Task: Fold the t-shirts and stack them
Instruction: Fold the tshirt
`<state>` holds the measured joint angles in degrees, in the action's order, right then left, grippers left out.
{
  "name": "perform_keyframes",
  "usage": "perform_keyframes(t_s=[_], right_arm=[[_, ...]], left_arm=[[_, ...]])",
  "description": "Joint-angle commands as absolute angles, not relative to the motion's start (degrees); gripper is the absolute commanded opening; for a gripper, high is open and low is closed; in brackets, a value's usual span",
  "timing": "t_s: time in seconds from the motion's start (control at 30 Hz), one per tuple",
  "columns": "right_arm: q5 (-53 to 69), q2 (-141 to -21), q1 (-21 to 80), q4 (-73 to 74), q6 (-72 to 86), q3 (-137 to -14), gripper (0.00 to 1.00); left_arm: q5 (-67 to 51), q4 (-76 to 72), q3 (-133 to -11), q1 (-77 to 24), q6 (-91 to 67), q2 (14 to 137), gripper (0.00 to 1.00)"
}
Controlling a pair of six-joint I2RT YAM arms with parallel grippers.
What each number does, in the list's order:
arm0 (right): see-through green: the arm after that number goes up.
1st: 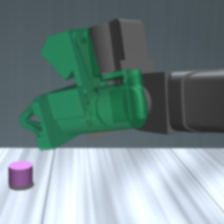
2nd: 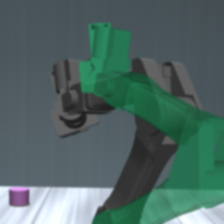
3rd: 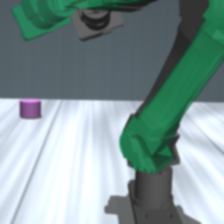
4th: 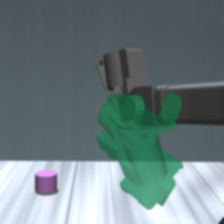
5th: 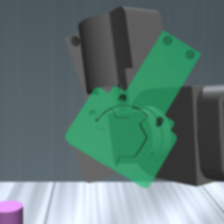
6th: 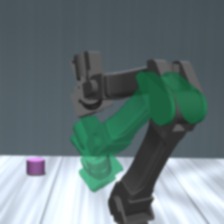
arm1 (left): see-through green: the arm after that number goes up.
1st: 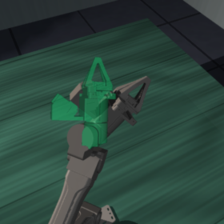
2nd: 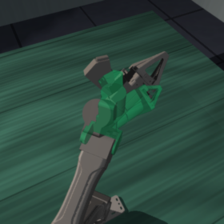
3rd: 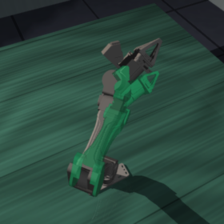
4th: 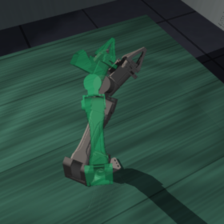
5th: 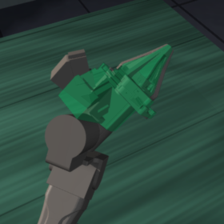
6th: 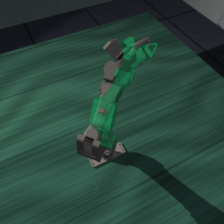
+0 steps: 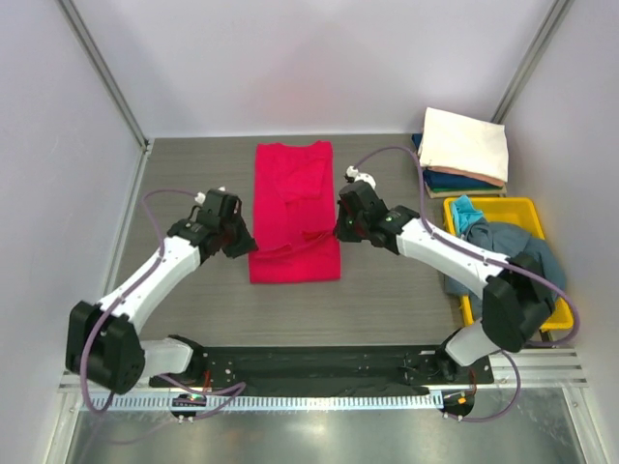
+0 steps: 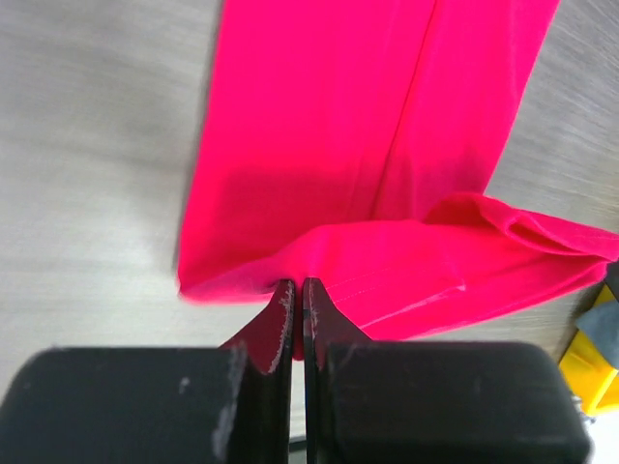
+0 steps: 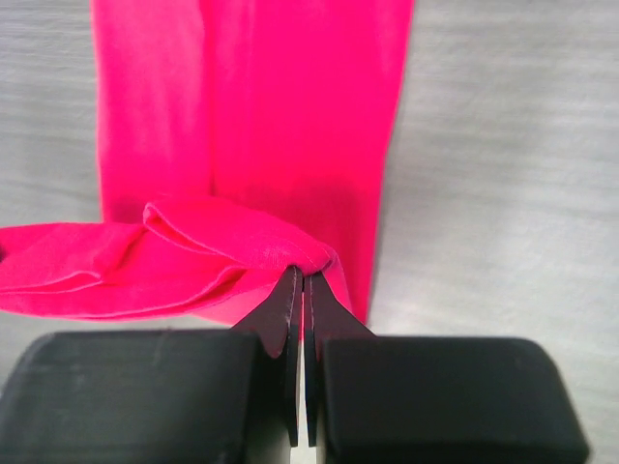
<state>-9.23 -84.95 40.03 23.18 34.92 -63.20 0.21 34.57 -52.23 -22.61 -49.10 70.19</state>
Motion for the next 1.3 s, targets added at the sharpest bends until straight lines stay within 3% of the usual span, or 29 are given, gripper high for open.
perform_keyframes(t_s=[0.0, 0.43, 0.6, 0.63, 0.67, 0.7, 0.73, 0.8, 0.87, 0.9, 1.0, 1.03, 1.1, 1.27], right_arm=[[-7.4, -88.6, 37.7, 23.1, 29.5, -69.6, 0.01], [-1.9, -103.9, 31.9, 22.7, 26.0, -80.7, 0.01], [2.2, -112.2, 28.9, 22.9, 24.3, -88.8, 0.01], [2.7, -113.5, 28.3, 23.5, 23.9, -90.6, 0.05], [2.8, -115.0, 27.8, 24.4, 23.8, -94.5, 0.19], [3.0, -116.3, 27.1, 25.6, 23.8, -96.9, 0.52], [3.2, -119.0, 25.9, 27.7, 23.6, -99.3, 0.64], [3.3, -120.8, 24.7, 30.1, 22.6, -105.9, 0.78], [3.0, -120.8, 23.6, 33.3, 22.1, -108.3, 0.80], [2.8, -119.5, 23.4, 33.5, 21.9, -107.4, 0.80], [4.6, -113.0, 23.4, 32.2, 22.3, -98.9, 0.80], [7.7, -106.9, 23.5, 27.9, 24.7, -89.2, 0.81], [10.6, -102.5, 23.6, 26.3, 25.4, -81.6, 0.81], [17.6, -92.2, 25.1, 15.0, 32.9, -58.7, 0.80]], left_arm=[[-7.5, 28.8, -56.9, -19.4, -43.9, 76.8, 0.00], [-12.9, 26.3, -69.2, -13.9, -41.9, 97.2, 0.00], [-14.8, 31.5, -81.3, -11.2, -42.7, 107.0, 0.04], [-14.6, 33.4, -83.7, -10.7, -42.7, 110.3, 0.12], [-14.2, 36.7, -85.9, -9.9, -42.7, 112.1, 0.19], [-14.2, 38.0, -90.6, -9.3, -42.8, 113.7, 0.28], [-15.1, 40.0, -92.9, -8.7, -42.8, 116.5, 0.37], [-15.9, 44.6, -98.4, -6.9, -42.9, 117.8, 0.41], [-16.1, 46.9, -100.3, -6.4, -41.6, 117.1, 0.62], [-15.3, 47.8, -100.7, -6.4, -40.9, 116.2, 0.68], [-13.0, 47.5, -96.4, -6.4, -40.3, 109.6, 0.70], [-13.1, 43.5, -83.8, -6.6, -41.0, 102.6, 0.70], [-13.4, 40.4, -80.5, -6.6, -41.3, 97.5, 0.70], [-15.0, 29.7, -58.9, -7.7, -43.4, 85.8, 0.68]])
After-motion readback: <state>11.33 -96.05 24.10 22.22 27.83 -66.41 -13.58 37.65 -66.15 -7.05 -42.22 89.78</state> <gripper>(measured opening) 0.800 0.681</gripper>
